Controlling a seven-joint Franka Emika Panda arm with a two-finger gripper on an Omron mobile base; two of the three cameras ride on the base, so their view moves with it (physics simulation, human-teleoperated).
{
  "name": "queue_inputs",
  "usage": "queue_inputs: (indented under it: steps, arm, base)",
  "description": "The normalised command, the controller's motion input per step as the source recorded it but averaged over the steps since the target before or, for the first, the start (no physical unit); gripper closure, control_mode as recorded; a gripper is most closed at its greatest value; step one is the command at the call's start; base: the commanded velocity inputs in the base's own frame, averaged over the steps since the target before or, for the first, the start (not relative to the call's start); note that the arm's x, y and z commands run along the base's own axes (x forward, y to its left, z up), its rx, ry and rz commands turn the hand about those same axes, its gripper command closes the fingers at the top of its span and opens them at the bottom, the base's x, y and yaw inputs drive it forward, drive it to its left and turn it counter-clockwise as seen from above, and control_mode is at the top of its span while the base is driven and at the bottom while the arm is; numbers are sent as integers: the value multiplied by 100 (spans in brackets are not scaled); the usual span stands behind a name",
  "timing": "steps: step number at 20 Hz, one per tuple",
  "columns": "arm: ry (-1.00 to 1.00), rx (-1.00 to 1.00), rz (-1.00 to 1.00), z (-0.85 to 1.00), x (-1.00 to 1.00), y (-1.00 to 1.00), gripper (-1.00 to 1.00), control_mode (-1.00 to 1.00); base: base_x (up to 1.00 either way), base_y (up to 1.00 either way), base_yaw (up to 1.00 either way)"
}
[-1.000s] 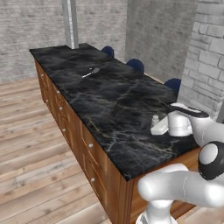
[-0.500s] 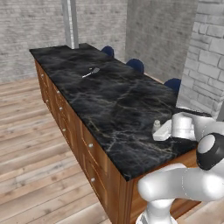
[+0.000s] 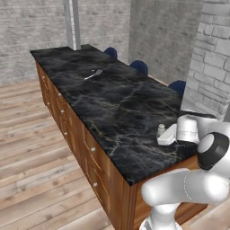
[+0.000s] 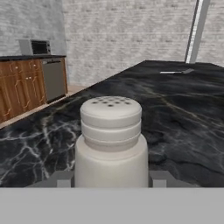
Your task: Move the mustard and shaker from the cabinet to the dining counter.
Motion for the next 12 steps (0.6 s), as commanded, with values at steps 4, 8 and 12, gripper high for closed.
queue_inputs:
  steps: [4,8,12]
  arm:
    - [3,0,0,0,0,-6,-100,-100]
    - [0,0,0,15,-5,-13,-100,-100]
    - [-5,0,3,40,-5,-6,-100,-100]
  base:
    - [0,0,0]
    - [0,0,0]
    - [0,0,0]
